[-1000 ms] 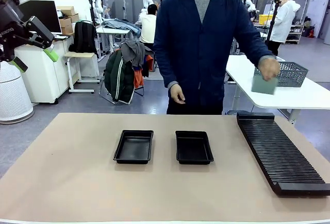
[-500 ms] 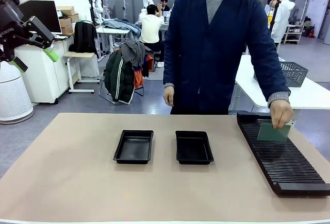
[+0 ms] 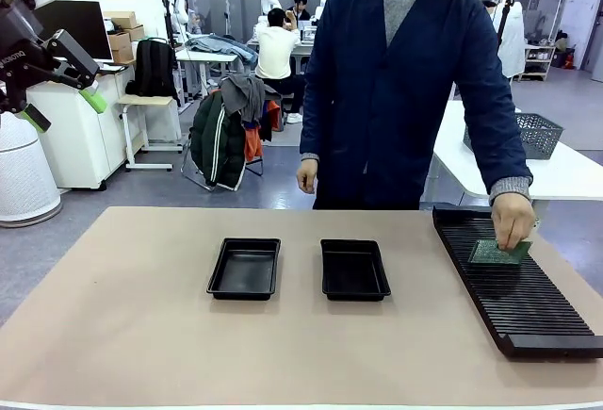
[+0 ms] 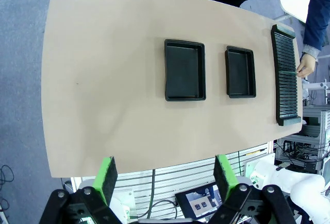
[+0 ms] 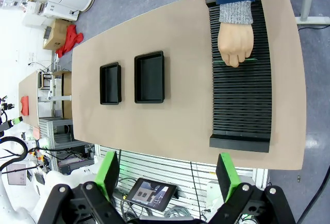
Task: Inspect and transfer BCBs to ESD trays.
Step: Pick up the Blank PCB from the PCB Rack and place it in the left ESD tray.
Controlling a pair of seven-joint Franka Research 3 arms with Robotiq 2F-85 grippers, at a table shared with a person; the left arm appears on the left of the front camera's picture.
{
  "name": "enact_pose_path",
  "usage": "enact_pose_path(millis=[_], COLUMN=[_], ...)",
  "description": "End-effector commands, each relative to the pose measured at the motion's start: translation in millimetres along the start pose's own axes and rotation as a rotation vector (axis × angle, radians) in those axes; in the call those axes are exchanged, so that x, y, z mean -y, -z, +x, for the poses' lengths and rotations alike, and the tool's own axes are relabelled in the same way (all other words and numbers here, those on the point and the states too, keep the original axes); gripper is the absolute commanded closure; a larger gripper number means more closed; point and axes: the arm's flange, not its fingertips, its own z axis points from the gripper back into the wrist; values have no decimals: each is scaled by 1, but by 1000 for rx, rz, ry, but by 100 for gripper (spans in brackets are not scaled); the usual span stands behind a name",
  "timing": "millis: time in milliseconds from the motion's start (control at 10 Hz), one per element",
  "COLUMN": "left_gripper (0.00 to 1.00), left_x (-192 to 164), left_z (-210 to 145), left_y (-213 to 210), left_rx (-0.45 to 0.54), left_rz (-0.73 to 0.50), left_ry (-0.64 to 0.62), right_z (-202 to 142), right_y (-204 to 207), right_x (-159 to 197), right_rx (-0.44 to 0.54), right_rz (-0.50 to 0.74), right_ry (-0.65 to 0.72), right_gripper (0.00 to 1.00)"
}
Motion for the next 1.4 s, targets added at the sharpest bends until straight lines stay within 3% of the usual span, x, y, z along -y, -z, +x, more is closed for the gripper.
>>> enact_pose_path(millis=[0,1000,1300], left_gripper=[0,0,0], left_x=[-3,-3,-3], left_z=[1,1,1], left_y=[1,1,1], left_rx=[6,6,6], left_rz=[-12,-12,-12], left_ry=[12,12,12], right_z=[0,0,13], right_y=[0,0,24], right_x=[-1,0,-6], right_rx=[0,0,36], right_rz=[5,0,-198], right_ry=[-4,0,-319], right_gripper=[0,0,0])
